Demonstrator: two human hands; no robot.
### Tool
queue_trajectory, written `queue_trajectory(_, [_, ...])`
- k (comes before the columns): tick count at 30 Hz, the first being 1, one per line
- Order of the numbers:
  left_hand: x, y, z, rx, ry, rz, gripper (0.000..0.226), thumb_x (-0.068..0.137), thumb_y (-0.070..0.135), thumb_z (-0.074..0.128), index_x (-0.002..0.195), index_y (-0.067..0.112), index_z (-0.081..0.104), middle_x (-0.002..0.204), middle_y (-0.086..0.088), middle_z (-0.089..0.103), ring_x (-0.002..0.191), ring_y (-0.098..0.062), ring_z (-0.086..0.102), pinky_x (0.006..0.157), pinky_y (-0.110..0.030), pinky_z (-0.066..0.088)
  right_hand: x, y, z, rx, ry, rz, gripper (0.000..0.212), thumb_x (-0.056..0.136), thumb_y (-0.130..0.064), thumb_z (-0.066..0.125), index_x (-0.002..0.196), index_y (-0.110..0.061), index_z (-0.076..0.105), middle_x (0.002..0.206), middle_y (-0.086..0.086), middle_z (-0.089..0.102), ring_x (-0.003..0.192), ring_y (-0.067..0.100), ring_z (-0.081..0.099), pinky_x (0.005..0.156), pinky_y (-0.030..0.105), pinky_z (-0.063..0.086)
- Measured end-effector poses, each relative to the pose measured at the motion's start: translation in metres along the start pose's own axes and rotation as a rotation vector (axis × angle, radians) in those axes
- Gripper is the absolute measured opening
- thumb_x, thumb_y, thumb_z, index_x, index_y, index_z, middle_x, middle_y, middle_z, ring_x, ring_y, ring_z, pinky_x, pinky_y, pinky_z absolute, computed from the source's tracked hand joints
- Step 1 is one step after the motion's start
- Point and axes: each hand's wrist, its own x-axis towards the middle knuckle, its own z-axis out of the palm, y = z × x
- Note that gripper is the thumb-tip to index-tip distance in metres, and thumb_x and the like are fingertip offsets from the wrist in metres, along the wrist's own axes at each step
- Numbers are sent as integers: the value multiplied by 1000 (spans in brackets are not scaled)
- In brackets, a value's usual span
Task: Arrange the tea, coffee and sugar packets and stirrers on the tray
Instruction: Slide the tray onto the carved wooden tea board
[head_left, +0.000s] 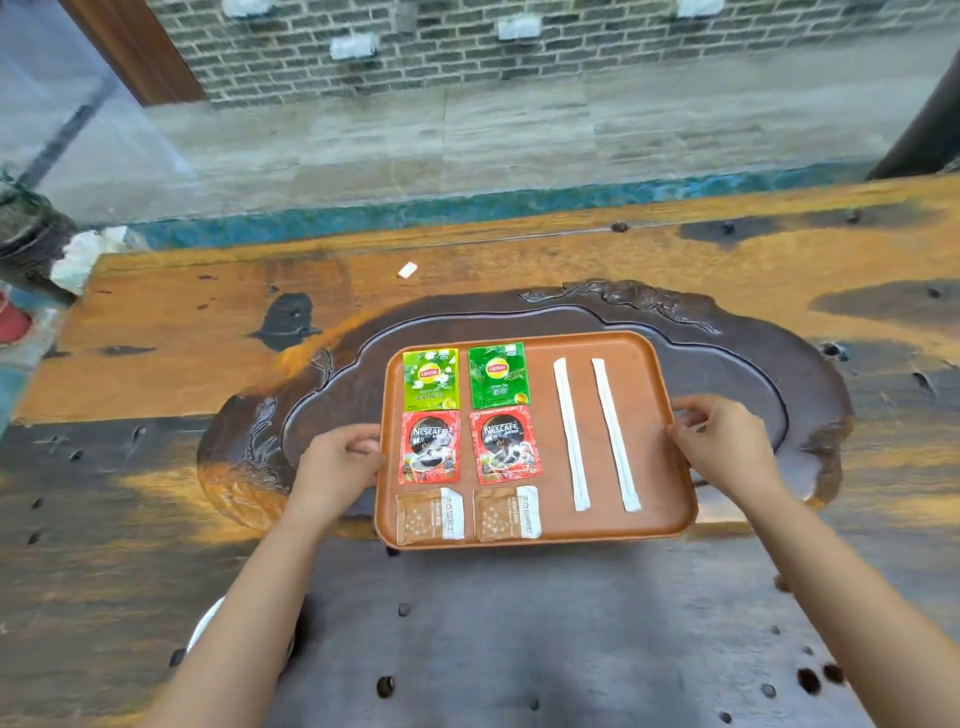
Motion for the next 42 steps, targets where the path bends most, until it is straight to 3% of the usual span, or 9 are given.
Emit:
queue_trajectory(3, [40,14,5,10,-6,23,39,78,2,55,75,38,68,72,1,73,77,-21,70,77,-39,57,37,-7,8,-19,9,12,26,83,-9,56,105,-14,70,80,2,60,89,32,64,83,35,48])
queue_trajectory(7, [88,20,12,13,-37,34,31,80,-4,51,94,15,71,78,-10,71,79,-24,69,78,-41,57,79,-10,28,0,11,55,30,81,-9,53,105,-17,70,78,2,64,87,31,65,81,33,50])
queue_trajectory(9, [106,19,17,31,-25,41,31,80,-4,50,91,19,69,79,-12,71,78,-24,69,79,-42,57,93,-9,39,-3,20,57,31,81,-8,53,104,-19,70,78,3,64,90,30,64,78,29,46])
queue_trajectory(13, [129,14,29,56,-5,49,35,80,-3,50,85,27,67,77,-9,72,77,-22,69,80,-43,56,109,-4,60,-8,54,51,30,82,-7,54,105,-17,70,91,11,71,94,30,63,81,31,46])
queue_trajectory(20, [137,-4,48,74,14,58,41,79,1,48,72,37,67,78,4,71,75,-19,69,80,-41,57,109,13,74,-39,58,54,29,82,-6,53,104,-15,70,92,13,72,93,32,63,77,29,45])
queue_trajectory(29, [137,-16,52,112,27,59,35,82,2,49,95,24,74,89,-4,74,88,-20,67,85,-43,54,107,17,80,-45,35,56,27,84,-6,52,103,-13,69,91,13,72,93,32,63,74,27,43])
queue_trajectory(35, [134,-19,51,121,17,61,38,83,3,46,99,27,72,82,-5,74,76,-18,69,79,-43,57,107,17,80,-42,29,46,27,84,-5,50,103,-11,68,92,13,72,93,32,62,72,25,39])
queue_trajectory(42, [132,-21,52,110,17,40,39,83,4,47,104,28,70,77,-5,74,78,-18,68,80,-42,57,102,17,79,-40,28,36,27,84,-6,52,106,-11,67,91,12,71,95,32,62,75,26,40])
